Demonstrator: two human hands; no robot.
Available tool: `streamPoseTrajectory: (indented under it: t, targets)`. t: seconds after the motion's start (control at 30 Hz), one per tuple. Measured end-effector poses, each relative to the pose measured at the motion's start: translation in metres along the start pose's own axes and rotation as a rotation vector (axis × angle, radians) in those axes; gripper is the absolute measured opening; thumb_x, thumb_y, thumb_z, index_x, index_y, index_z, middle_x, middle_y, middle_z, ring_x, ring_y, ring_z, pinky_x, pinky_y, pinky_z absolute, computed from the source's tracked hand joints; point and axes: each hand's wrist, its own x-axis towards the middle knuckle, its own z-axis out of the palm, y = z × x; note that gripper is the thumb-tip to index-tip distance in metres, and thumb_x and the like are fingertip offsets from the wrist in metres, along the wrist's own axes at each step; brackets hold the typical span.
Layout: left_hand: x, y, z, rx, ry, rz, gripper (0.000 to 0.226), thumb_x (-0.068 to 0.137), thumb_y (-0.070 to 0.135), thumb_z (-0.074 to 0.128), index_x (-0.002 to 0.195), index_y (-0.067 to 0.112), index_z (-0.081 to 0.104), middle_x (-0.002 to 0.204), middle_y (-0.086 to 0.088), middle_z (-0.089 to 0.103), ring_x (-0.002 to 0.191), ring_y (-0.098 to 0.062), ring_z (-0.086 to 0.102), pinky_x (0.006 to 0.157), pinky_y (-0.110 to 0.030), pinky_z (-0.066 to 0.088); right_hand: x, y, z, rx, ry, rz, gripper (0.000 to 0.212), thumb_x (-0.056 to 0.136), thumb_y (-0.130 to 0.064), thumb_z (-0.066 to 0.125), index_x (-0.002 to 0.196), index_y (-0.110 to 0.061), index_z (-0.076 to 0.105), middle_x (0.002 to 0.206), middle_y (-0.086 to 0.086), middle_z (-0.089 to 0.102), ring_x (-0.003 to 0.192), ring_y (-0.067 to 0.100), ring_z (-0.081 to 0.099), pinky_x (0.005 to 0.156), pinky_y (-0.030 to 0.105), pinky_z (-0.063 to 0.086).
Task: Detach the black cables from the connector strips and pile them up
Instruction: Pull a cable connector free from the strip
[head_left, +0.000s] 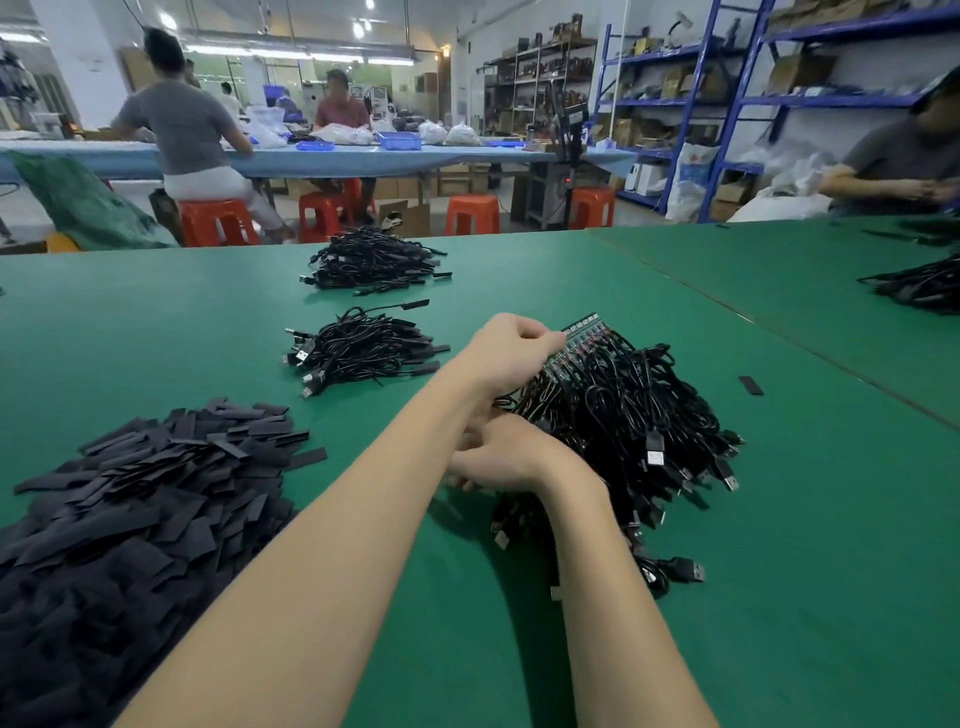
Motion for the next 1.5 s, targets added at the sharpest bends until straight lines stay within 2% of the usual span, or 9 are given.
streamPoseTrajectory:
  t: [0.23, 0.4, 0.67, 0.8, 1.0, 1.2, 1.3, 1.4, 1.5]
  targets:
    - [-0.006, 0.001, -0.041, -0.060, 0.057, 0.008, 0.030, 0.096, 0.040, 0.065, 0.070, 0.025, 0.068, 0.062, 0.003, 0.049, 0.045, -0.007, 0.038, 0.043, -0.015, 0.030, -0.022, -0.016, -0.005, 0.042, -0.130, 0.002, 0.025, 0.101, -0.020, 0.062, 0.118, -0.002, 0.061, 0.104, 0.014, 0.068, 0.076, 0.019, 0.068, 0.062, 0.021, 0.056]
    - [-0.008, -0.005, -0.060, -0.113, 0.106, -0.006, 0.022, 0.092, 0.047, 0.066, 0.079, 0.032, 0.075, 0.087, 0.001, 0.060, 0.078, -0.019, 0.042, 0.074, -0.036, 0.039, -0.042, -0.027, -0.011, 0.061, -0.216, 0.030, 0.034, 0.100, -0.024, 0.064, 0.123, 0.001, 0.061, 0.105, 0.014, 0.068, 0.076, 0.022, 0.071, 0.061, 0.025, 0.059]
    - [-0.014, -0.014, -0.084, -0.113, 0.114, 0.042, 0.022, 0.096, 0.040, 0.065, 0.089, 0.022, 0.075, 0.090, 0.007, 0.063, 0.082, -0.011, 0.048, 0.070, -0.029, 0.038, -0.044, -0.023, -0.028, -0.091, -0.038, 0.068, 0.033, 0.100, -0.036, 0.062, 0.109, -0.005, 0.070, 0.096, 0.007, 0.077, 0.077, 0.017, 0.073, 0.059, 0.021, 0.057]
    - [-0.014, -0.018, -0.100, -0.147, 0.122, 0.047, 0.017, 0.095, 0.039, 0.066, 0.101, 0.026, 0.074, 0.110, 0.013, 0.068, 0.098, -0.005, 0.055, 0.074, -0.028, 0.042, -0.051, -0.020, -0.034, -0.100, -0.040, 0.098, 0.036, 0.099, -0.043, 0.061, 0.102, -0.010, 0.074, 0.088, 0.003, 0.079, 0.075, 0.013, 0.076, 0.055, 0.017, 0.052]
    - [-0.012, -0.028, -0.114, -0.190, 0.101, 0.073, 0.020, 0.094, 0.040, 0.067, 0.082, 0.027, 0.077, 0.079, 0.022, 0.069, 0.082, -0.006, 0.053, 0.069, -0.028, 0.037, -0.052, -0.015, -0.048, -0.258, 0.368, 0.141, 0.030, 0.092, -0.047, 0.067, 0.082, -0.020, 0.077, 0.073, -0.009, 0.076, 0.067, 0.005, 0.069, 0.061, 0.024, 0.046]
    - [-0.013, -0.066, -0.121, 0.153, -0.202, -0.054, 0.042, 0.098, 0.050, 0.057, 0.104, 0.009, 0.063, 0.063, 0.018, 0.049, 0.052, 0.001, 0.043, 0.057, -0.020, 0.034, -0.055, -0.004, -0.058, -0.223, 0.575, 0.233, 0.035, 0.087, -0.046, 0.066, 0.070, -0.018, 0.077, 0.065, -0.009, 0.074, 0.074, 0.014, 0.070, 0.066, 0.026, 0.049]
    - [-0.012, -0.067, -0.119, 0.034, -0.303, -0.185, 0.041, 0.084, 0.061, 0.066, 0.105, 0.026, 0.069, 0.087, 0.020, 0.061, 0.063, -0.002, 0.045, 0.058, -0.021, 0.032, -0.060, -0.004, -0.061, -0.188, 0.539, 0.303, 0.036, 0.089, -0.049, 0.066, 0.078, -0.016, 0.075, 0.064, -0.009, 0.074, 0.059, 0.008, 0.064, 0.062, 0.026, 0.046]
    - [-0.001, -0.047, -0.112, 0.030, -0.329, -0.236, 0.080, 0.070, 0.079, 0.063, 0.134, 0.033, 0.056, 0.120, 0.003, 0.056, 0.084, -0.013, 0.049, 0.066, -0.025, 0.041, -0.066, -0.006, -0.065, -0.233, 0.657, 0.289, 0.041, 0.085, -0.055, 0.066, 0.081, -0.014, 0.075, 0.079, 0.000, 0.077, 0.076, 0.020, 0.069, 0.065, 0.029, 0.047]
    - [0.013, -0.015, -0.100, 0.231, -0.307, -0.211, 0.100, 0.070, 0.085, 0.049, 0.154, 0.032, 0.037, 0.161, -0.002, 0.032, 0.142, -0.027, 0.038, 0.111, -0.050, 0.037, -0.068, -0.012, -0.064, -0.216, 0.929, 0.152, 0.033, 0.088, -0.052, 0.062, 0.111, -0.029, 0.068, 0.103, -0.001, 0.071, 0.096, 0.023, 0.061, 0.074, 0.034, 0.042]
